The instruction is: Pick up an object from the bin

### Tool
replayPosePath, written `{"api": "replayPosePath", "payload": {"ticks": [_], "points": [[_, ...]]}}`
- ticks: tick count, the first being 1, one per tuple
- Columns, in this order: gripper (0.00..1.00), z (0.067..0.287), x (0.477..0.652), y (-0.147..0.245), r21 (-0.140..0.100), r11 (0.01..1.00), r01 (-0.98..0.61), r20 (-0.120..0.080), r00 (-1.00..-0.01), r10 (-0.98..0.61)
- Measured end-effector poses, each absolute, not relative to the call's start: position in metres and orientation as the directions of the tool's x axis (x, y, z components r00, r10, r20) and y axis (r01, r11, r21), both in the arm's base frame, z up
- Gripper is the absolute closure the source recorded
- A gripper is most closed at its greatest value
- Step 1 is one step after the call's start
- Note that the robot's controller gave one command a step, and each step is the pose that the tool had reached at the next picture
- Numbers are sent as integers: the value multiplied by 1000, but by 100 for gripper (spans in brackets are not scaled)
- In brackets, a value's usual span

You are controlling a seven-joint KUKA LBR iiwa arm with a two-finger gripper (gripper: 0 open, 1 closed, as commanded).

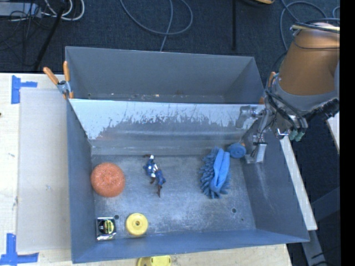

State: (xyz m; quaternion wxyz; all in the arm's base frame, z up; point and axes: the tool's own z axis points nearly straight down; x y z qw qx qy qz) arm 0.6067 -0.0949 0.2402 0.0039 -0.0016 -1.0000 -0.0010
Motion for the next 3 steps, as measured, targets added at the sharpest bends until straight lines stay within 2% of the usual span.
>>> {"api": "replayPosePath", "payload": {"ticks": [1,2,3], "points": [[0,245,608,-95,0,1000,2,0,-1000,2],[0,200,593,-93,-1,1000,-18,-6,-1000,-18],[0,166,585,-81,2,1000,25,8,-1000,25]]}}
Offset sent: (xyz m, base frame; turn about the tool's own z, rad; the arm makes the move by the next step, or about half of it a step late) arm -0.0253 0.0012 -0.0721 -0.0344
